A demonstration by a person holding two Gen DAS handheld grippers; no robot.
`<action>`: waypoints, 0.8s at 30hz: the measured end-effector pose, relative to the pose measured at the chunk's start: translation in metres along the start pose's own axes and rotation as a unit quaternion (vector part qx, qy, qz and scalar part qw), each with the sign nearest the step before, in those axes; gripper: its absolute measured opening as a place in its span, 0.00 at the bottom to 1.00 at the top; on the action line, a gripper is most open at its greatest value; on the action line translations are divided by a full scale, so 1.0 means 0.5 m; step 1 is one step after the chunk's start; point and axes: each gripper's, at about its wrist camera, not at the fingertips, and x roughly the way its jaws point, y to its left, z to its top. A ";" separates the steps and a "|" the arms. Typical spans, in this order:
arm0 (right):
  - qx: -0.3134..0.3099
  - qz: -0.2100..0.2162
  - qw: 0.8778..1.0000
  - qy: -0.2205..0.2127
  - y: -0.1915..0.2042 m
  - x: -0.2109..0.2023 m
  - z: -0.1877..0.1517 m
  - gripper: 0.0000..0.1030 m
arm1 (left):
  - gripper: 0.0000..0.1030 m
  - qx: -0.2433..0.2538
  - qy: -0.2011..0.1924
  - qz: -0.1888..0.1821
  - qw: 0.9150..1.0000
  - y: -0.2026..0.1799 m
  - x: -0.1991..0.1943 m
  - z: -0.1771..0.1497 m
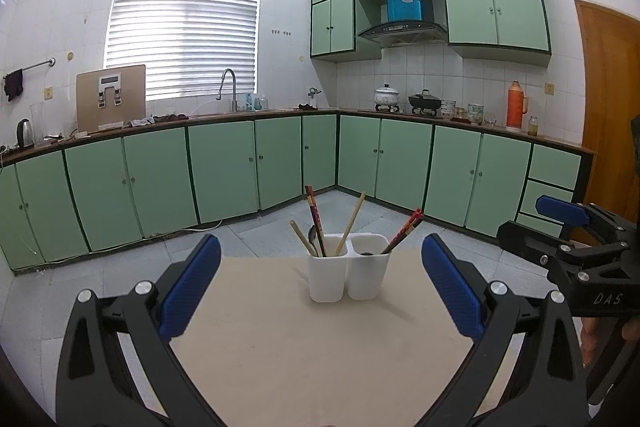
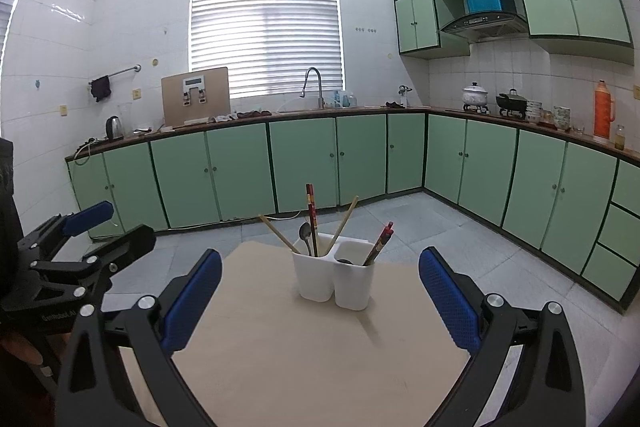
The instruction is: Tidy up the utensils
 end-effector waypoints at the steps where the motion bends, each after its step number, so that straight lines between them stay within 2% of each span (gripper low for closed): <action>1: 0.000 -0.001 1.000 0.000 0.000 0.000 0.000 0.94 | 0.95 0.000 0.000 0.000 1.000 0.000 0.000 0.000; 24: 0.000 0.001 1.000 0.004 0.007 0.003 -0.003 0.94 | 0.95 0.001 0.003 0.000 1.000 0.003 0.006 0.001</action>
